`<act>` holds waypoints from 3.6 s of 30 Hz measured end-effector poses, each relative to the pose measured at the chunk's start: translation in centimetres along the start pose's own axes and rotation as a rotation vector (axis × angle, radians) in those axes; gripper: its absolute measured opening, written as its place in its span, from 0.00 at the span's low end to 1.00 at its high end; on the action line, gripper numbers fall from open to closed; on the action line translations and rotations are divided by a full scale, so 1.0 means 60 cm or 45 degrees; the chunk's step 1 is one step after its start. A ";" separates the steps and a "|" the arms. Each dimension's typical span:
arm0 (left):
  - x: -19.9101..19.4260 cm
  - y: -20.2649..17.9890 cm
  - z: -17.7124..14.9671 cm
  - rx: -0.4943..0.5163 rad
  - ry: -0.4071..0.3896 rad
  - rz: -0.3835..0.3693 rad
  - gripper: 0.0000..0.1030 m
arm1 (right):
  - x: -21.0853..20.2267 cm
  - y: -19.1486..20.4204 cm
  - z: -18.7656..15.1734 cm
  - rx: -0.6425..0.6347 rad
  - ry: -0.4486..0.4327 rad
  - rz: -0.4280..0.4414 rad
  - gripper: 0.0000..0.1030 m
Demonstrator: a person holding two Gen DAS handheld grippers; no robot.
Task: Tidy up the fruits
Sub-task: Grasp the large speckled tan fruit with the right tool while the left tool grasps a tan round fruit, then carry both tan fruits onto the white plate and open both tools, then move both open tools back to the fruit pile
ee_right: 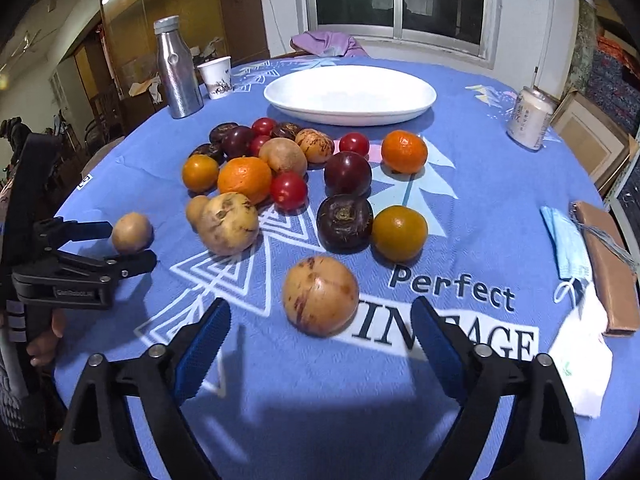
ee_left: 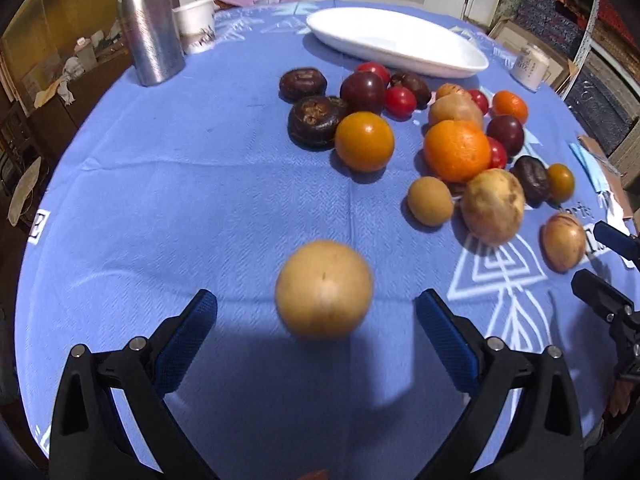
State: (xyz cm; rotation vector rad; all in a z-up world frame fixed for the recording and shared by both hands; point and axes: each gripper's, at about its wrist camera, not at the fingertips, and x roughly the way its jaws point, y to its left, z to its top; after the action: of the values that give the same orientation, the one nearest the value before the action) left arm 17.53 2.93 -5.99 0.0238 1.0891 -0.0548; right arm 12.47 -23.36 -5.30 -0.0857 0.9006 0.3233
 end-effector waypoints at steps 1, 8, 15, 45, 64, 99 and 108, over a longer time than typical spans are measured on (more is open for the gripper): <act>0.003 -0.004 0.007 0.004 -0.014 0.016 0.96 | 0.009 -0.005 0.004 0.010 0.018 0.016 0.78; 0.018 -0.012 0.023 0.034 -0.075 -0.003 0.96 | 0.038 -0.026 0.008 0.053 0.043 0.071 0.57; 0.011 -0.013 0.010 0.071 -0.111 -0.016 0.96 | 0.041 -0.010 0.008 -0.010 0.034 0.086 0.44; -0.070 -0.014 0.051 0.161 -0.345 -0.228 0.39 | 0.007 -0.016 0.035 -0.015 -0.029 0.130 0.42; 0.110 -0.082 0.378 0.051 -0.296 -0.208 0.39 | 0.194 -0.098 0.339 0.109 -0.139 -0.117 0.43; -0.024 -0.001 0.121 -0.110 -0.459 -0.211 0.86 | -0.038 0.030 0.161 -0.151 -0.576 -0.462 0.72; -0.028 -0.013 0.056 -0.066 -0.423 -0.173 0.88 | -0.067 0.039 0.090 -0.169 -0.566 -0.575 0.74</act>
State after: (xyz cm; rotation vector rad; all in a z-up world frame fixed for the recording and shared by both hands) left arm 19.66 2.03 -2.95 -0.1030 0.7587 -0.1475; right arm 13.51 -21.01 1.30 -0.3214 0.3998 -0.0242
